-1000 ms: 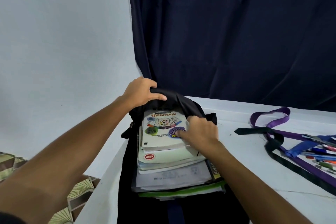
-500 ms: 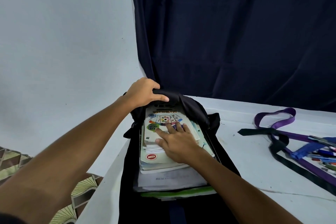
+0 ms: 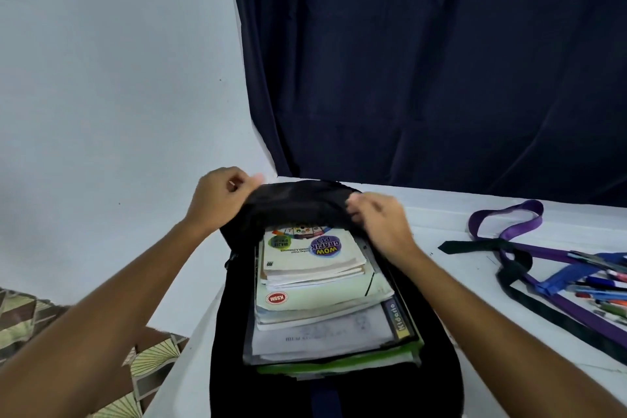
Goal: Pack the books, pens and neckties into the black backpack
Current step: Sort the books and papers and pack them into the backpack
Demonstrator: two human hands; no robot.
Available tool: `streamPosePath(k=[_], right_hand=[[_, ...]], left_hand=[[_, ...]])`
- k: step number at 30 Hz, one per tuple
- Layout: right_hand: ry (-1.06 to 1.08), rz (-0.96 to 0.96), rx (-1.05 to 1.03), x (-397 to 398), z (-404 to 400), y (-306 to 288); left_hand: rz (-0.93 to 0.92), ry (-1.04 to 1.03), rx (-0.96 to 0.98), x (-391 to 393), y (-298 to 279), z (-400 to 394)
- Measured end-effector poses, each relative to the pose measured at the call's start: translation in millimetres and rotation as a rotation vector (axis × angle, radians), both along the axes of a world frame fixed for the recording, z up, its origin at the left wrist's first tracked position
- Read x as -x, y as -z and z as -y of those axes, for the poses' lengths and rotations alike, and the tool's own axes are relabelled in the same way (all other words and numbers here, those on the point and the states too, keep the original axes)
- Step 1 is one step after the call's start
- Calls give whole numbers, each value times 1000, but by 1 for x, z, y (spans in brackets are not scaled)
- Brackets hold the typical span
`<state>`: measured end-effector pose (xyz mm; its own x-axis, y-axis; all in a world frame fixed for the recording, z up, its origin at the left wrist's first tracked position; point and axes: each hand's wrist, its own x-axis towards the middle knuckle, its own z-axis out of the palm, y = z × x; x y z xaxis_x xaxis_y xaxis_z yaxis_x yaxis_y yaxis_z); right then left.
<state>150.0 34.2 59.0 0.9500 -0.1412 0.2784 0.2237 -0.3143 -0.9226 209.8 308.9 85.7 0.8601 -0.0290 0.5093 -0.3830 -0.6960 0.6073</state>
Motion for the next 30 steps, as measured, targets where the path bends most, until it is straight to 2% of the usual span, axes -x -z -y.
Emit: streamPosePath(k=[1, 3, 5, 7, 9, 12, 15, 18, 24, 26, 28, 30], right_hand=[[87, -32, -68, -11, 12, -4], [181, -172, -130, -35, 32, -7], [168, -369, -213, -56, 42, -3], [135, -496, -310, -71, 41, 2], [143, -507, -358, -80, 36, 0], [117, -513, -449, -81, 31, -11], [49, -490, -617, -73, 35, -29], [-34, -493, -649, -59, 50, -45], [-318, -422, -670, -7, 81, -56], [-429, -466, -595, 16, 89, -53], [-511, -561, -400, 36, 95, -45], [-588, -692, -181, 53, 99, -31]], left_hand=[[-48, -106, 80, 1, 3, -5], [-272, -253, 301, 2, 11, -12], [-556, -249, 606, -2, 19, -12], [-743, -170, 855, -6, 22, -14], [-814, -59, 1070, -12, 19, -15], [-825, 53, 1217, -11, -1, -13], [-692, 73, 1208, -3, -17, -14], [-553, 113, 1222, 14, -28, -18], [-539, 324, 1114, 56, -28, -37], [-602, 391, 986, 77, -26, -38], [-683, 477, 772, 98, -21, -36], [-711, 476, 576, 116, -12, -34]])
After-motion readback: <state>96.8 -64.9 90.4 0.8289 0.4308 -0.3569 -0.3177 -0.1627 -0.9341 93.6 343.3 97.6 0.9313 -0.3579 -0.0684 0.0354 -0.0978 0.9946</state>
